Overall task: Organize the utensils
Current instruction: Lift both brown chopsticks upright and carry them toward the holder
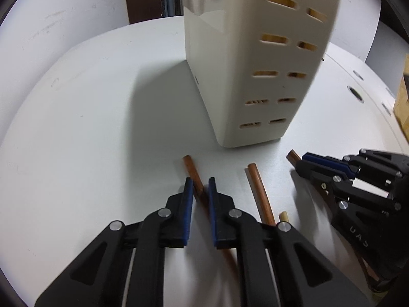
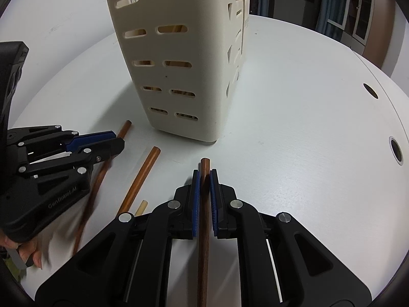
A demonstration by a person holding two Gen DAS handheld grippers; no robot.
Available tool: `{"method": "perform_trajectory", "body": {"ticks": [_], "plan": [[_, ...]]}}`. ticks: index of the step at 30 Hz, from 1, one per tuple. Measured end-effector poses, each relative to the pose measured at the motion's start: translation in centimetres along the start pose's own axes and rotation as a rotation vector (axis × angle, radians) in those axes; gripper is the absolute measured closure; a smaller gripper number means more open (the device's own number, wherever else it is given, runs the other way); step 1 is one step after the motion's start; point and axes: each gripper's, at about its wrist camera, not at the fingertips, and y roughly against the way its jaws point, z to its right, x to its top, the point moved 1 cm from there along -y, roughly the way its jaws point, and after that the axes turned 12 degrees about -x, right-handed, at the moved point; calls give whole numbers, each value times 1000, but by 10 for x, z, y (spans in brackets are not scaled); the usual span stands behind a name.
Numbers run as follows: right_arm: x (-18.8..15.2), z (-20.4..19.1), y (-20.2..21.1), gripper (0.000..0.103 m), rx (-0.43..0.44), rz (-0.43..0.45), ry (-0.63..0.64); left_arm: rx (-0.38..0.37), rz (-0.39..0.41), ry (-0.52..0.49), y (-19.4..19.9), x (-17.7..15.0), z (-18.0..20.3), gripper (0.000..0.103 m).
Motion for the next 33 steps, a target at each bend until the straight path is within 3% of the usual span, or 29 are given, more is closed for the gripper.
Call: {"method": "perform_trajectory", "body": {"ticks": [9,13,22,33], "plan": [[3,3,12,96,17,42,-14,-3,4,-8,8,2,-3,96],[7,9,26,96,31,88,-32,-11,103,-1,37,2,-2,96],[14,24,61,96,40,200,-69,-118,288,5,99,2,10,96],[19,25,121,96,74,372,-74,-103,439,-2,149,7,24,96]]}}
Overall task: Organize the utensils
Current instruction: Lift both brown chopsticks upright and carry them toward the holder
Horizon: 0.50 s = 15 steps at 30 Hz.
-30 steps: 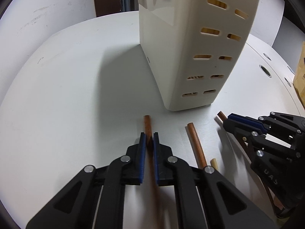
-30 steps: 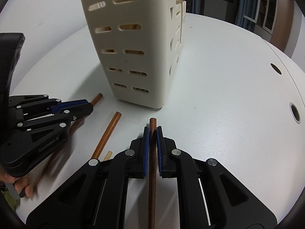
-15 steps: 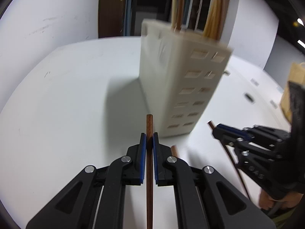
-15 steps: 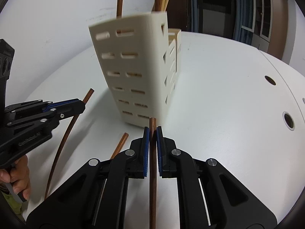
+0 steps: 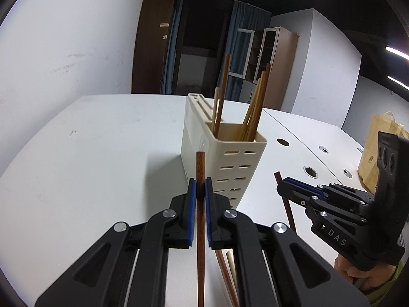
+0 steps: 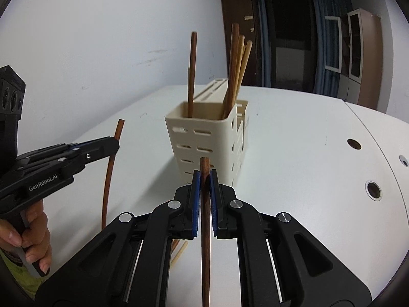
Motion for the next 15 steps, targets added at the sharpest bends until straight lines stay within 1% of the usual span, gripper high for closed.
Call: {"method": "perform_trajectory", "body": {"ticks": [5,10,15], "plan": [[10,2,13,96,0,48,-10,2,27,-28,9,7,15,96],[20,-3,33,96,6,103,-13,0,62,-53,22,13,19,96],[27,-9,46,96,8,137,-11,-5,89,-75,31,21,25,96]]}}
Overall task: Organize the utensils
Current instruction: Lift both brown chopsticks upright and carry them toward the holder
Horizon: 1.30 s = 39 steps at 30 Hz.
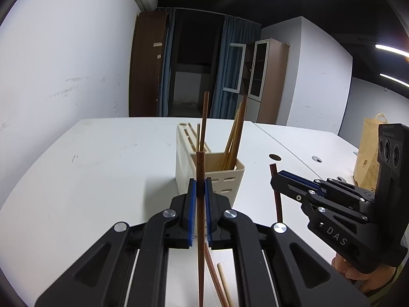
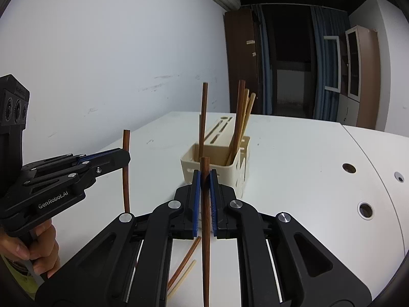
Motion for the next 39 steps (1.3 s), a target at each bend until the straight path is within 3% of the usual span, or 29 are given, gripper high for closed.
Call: {"method": "perform_trajectory", "body": {"ticks": [15,28,39], "plan": [[46,-17,30,96,5,144,24,-11,105,-48,18,34,13,97],[75,-4,37,96,-8,257,-33,-30,187,-108,26,70,33,96],[87,10,27,96,11,340,-65,-15,256,-125,26,79,31,96]]}}
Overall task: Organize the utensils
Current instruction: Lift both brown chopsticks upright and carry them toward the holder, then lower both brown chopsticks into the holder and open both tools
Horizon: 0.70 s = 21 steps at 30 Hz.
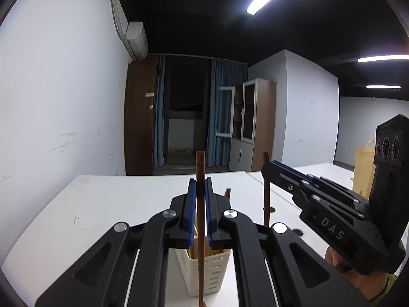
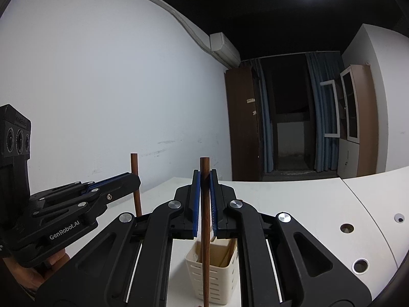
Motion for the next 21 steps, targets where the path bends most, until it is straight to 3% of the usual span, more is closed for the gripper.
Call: {"method": "perform_trajectory", "body": {"ticks": [7,21], "plan": [[10,11,3,96,11,92,-25,-3,61,-39,2,6,5,96],[17,28,17,96,31,353,-105,-24,323,-63,13,14,10,96]]}}
